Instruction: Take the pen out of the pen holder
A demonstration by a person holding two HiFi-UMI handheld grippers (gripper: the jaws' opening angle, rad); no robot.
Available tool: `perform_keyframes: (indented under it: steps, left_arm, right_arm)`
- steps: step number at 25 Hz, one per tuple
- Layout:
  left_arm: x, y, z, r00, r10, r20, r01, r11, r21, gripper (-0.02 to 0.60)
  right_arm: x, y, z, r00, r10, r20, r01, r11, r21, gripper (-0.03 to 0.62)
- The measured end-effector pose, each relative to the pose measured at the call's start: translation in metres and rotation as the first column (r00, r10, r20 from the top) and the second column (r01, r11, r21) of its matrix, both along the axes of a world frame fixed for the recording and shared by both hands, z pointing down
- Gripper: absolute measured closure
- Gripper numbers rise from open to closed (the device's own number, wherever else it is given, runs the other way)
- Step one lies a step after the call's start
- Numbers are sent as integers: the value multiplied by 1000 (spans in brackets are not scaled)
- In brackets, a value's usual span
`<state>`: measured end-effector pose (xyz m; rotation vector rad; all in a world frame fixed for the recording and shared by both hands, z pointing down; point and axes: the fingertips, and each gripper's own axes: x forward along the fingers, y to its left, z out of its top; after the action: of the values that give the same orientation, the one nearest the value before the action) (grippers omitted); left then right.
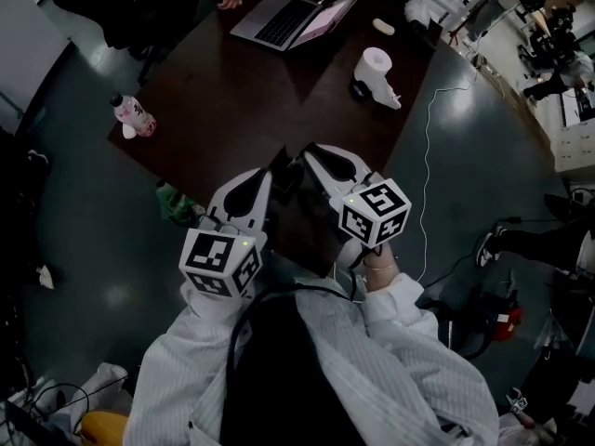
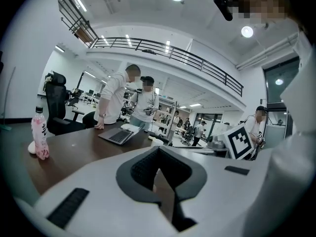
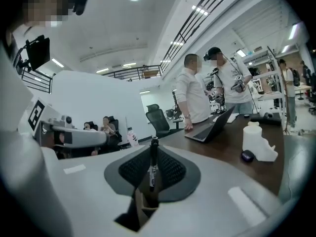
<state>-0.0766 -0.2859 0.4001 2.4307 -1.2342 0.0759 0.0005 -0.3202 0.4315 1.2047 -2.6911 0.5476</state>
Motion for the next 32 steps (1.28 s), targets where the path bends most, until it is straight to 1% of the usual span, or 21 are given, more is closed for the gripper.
perform_keyframes:
  steps: [6,8,11,15,25,32]
  left_arm:
    - [10,0,-32,1000,21,7,-22,997,76,577]
    - [13,0,-43,1000,27,2,-27,995,98,577]
    - [15,0,-55,1000,30,0,-30,992,124,577]
    - [14,2,-61,999,34,3,-34,990,139,577]
    - [14,4,-61,1000,26,15,-28,991,135,577]
    - [16,5,-63,1000,22,22,-25,990,139,577]
  right_arm:
    - [6,19,-64,993,18,117,-27,997,73,549]
    - [5,25,-82,992,19,127,-33,994,108,549]
    - [2,33,-98,994,20,107,-36,988,151,549]
    - [0,38,-101,995,20,98,-36,987,159,549]
    - [-1,40,-96,995,10,103,-25,989,147,551]
    - [2,40,-96,992,3,125,-21,990,143,551]
